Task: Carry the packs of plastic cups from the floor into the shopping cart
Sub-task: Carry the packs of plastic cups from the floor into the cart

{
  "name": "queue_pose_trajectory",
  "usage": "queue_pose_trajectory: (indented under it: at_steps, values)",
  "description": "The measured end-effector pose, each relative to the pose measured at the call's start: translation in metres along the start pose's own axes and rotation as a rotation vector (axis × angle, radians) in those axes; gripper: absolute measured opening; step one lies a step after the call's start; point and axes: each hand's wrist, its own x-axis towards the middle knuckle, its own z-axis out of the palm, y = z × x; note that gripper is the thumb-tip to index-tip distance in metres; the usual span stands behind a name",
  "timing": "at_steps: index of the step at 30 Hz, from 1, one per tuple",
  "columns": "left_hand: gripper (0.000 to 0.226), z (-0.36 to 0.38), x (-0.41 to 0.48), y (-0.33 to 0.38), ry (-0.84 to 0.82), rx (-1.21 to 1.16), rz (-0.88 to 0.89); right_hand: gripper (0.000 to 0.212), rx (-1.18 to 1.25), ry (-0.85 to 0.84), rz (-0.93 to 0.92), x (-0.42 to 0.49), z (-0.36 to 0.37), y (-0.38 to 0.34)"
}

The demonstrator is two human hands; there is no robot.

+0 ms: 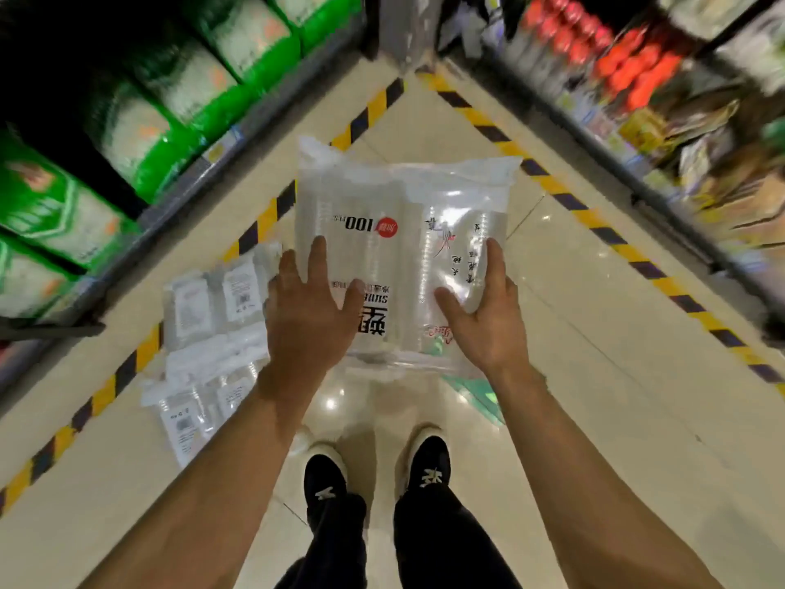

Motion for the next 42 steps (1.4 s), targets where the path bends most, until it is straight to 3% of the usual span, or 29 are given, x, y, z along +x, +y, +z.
queue_pose_trajectory:
  at_steps: [6, 9, 13, 19, 24, 31, 42]
  values:
    - [0.076, -0.227, -0.027, 0.080, 0.173, -0.155, 0.032, 0.084, -0.023, 0.067, -0.168, -0.081, -0.160, -0.170]
    - [0.063, -0.327, -0.054, 0.105, 0.276, -0.141, 0.119, 0.084, -0.067, 0.091, -0.271, -0.128, -0.222, -0.246]
    - [0.064, -0.446, -0.093, 0.125, 0.338, -0.277, 0.098, 0.082, -0.091, 0.136, -0.385, -0.189, -0.278, -0.331]
    - [0.074, -0.572, -0.156, 0.125, 0.506, -0.224, 0.090, 0.081, -0.066, 0.172, -0.541, -0.262, -0.321, -0.420]
    - [0.085, -0.627, -0.215, 0.110, 0.604, -0.186, -0.005, 0.079, -0.029, 0.120, -0.707, -0.305, -0.333, -0.465]
    - [0.072, -0.656, -0.319, 0.092, 0.748, -0.206, -0.289, 0.075, -0.058, -0.073, -0.945, -0.362, -0.321, -0.502]
    - [0.069, -0.652, -0.541, 0.000, 0.983, -0.181, -0.771, 0.075, -0.131, -0.512, -1.310, -0.541, -0.218, -0.519]
